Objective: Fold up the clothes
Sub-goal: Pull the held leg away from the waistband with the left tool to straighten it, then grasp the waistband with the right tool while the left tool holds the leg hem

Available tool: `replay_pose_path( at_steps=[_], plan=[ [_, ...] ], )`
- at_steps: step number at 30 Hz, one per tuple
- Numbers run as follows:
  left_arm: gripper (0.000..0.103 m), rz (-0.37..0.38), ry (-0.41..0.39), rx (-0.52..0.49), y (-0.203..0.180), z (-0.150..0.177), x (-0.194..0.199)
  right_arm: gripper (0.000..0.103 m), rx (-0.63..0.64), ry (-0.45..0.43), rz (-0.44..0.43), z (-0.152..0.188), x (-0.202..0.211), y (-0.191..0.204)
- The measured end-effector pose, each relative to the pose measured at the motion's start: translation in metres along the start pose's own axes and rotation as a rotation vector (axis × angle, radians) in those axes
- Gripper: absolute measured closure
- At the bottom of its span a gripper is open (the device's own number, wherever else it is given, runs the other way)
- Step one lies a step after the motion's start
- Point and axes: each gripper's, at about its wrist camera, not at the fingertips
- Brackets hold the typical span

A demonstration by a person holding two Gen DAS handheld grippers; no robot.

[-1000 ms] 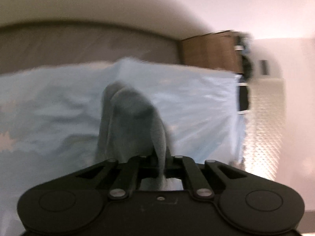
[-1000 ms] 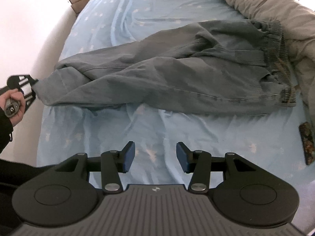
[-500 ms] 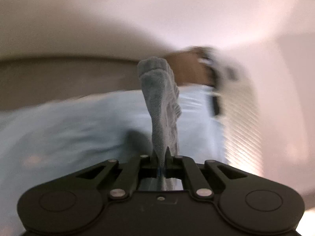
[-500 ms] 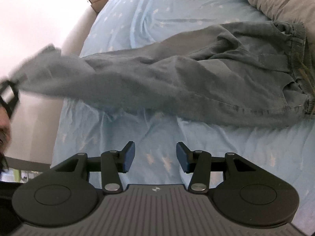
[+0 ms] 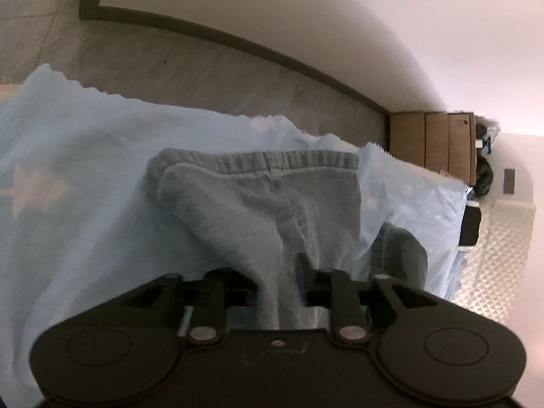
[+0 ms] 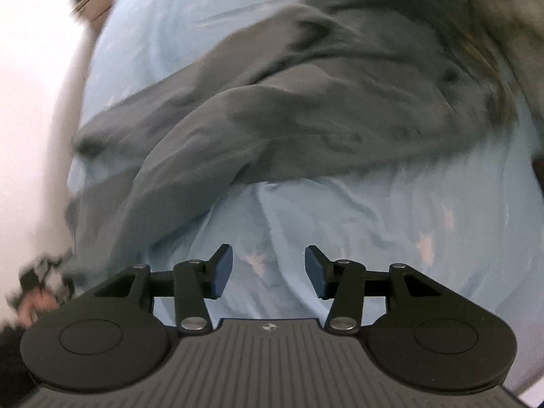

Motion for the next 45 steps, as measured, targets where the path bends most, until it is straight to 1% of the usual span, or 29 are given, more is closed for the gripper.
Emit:
replay_pose_path(
  at_steps=[1,3,5,6,7,8,9,11,13,16,19,20,22,24,26,27,28,29,30,31,32,34,36,37,39,41,43,45],
  plan=[
    [0.070,-0.006,0.009,-0.009,0.004,0.000,0.003,0.053,-0.062,-0.010,0.004,0.000,0.000,-0.010],
    [0.070,-0.019,0.026,-0.021,0.008,0.000,0.005,0.053,-0.177,-0.036,0.010,0.000,0.001,-0.032],
    [0.072,-0.037,0.024,-0.032,0.008,0.004,0.009,0.052,-0.293,-0.065,0.017,0.000,0.004,-0.057],
    [0.077,-0.072,0.022,-0.049,0.006,0.006,0.011,0.052,-0.346,-0.080,0.022,0.000,0.005,-0.070],
    [0.096,-0.128,0.024,-0.070,0.003,0.008,0.010,0.051,-0.399,-0.098,0.030,0.000,0.006,-0.083],
    [0.098,-0.164,0.021,-0.076,0.001,0.010,0.010,0.050,-0.454,-0.117,0.038,-0.001,0.007,-0.098],
    [0.099,-0.169,0.000,-0.067,-0.001,0.012,0.013,0.049,-0.505,-0.137,0.045,-0.003,0.006,-0.114],
    [0.099,-0.141,-0.062,-0.068,-0.011,0.017,0.021,0.045,-0.591,-0.175,0.055,-0.009,0.002,-0.143],
    [0.099,-0.133,-0.106,-0.106,-0.028,0.026,0.032,0.044,-0.637,-0.199,0.060,-0.021,-0.009,-0.171],
    [0.099,-0.125,-0.162,-0.131,-0.050,0.041,0.044,0.044,-0.715,-0.212,0.032,-0.041,-0.031,-0.203],
    [0.100,-0.130,-0.209,-0.150,-0.069,0.055,0.049,0.042,-0.753,-0.218,-0.044,-0.064,-0.060,-0.223],
    [0.100,-0.136,-0.220,-0.154,-0.073,0.058,0.048,0.040,-0.753,-0.207,-0.051,-0.072,-0.071,-0.227],
    [0.100,-0.150,-0.241,-0.161,-0.079,0.064,0.046,0.040,-0.744,-0.170,-0.033,-0.086,-0.094,-0.232],
    [0.100,-0.165,-0.257,-0.175,-0.084,0.069,0.045,0.039,-0.768,-0.144,-0.015,-0.094,-0.114,-0.238],
    [0.100,-0.176,-0.270,-0.182,-0.088,0.072,0.046,0.039,-0.792,-0.120,-0.022,-0.098,-0.129,-0.244],
    [0.099,-0.180,-0.273,-0.180,-0.089,0.074,0.047,0.040,-0.799,-0.120,-0.026,-0.100,-0.132,-0.245],
    [0.099,-0.182,-0.275,-0.177,-0.089,0.074,0.048,0.053,-0.805,-0.128,-0.027,-0.102,-0.131,-0.246],
    [0.100,-0.181,-0.275,-0.173,-0.090,0.074,0.049,0.075,-0.810,-0.136,-0.029,-0.103,-0.130,-0.246],
    [0.100,-0.170,-0.273,-0.172,-0.090,0.073,0.051,0.087,-0.805,-0.163,-0.025,-0.106,-0.124,-0.245],
    [0.100,-0.152,-0.268,-0.172,-0.090,0.071,0.054,0.095,-0.793,-0.201,-0.018,-0.109,-0.114,-0.242],
    [0.100,-0.134,-0.263,-0.173,-0.090,0.069,0.057,0.098,-0.774,-0.239,-0.018,-0.113,-0.103,-0.238],
    [0.100,-0.083,-0.260,-0.194,-0.091,0.067,0.064,0.099,-0.738,-0.310,-0.036,-0.122,-0.077,-0.230],
    [0.100,-0.043,-0.250,-0.188,-0.088,0.063,0.071,0.099,-0.746,-0.364,-0.057,-0.128,-0.048,-0.230],
    [0.100,-0.035,-0.242,-0.184,-0.084,0.061,0.073,0.099,-0.753,-0.390,-0.065,-0.131,-0.032,-0.231],
    [0.100,-0.054,-0.236,-0.199,-0.071,0.059,0.073,0.099,-0.743,-0.417,-0.045,-0.132,-0.010,-0.239],
    [0.100,-0.086,-0.229,-0.185,-0.049,0.058,0.071,0.100,-0.696,-0.405,0.022,-0.124,-0.004,-0.250],
    [0.100,-0.130,-0.226,-0.173,-0.026,0.058,0.066,0.100,-0.660,-0.327,0.104,-0.108,-0.023,-0.266],
    [0.099,-0.172,-0.219,-0.162,-0.005,0.060,0.061,0.100,-0.626,-0.254,0.153,-0.093,-0.046,-0.273]
  ],
)
Point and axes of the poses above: each gripper's, at about its wrist camera, not at the fingertips, and x roughly against the way its jaws point, y to its left, z to its underside, and after that the axes turned 4 degrees about z, right-handed
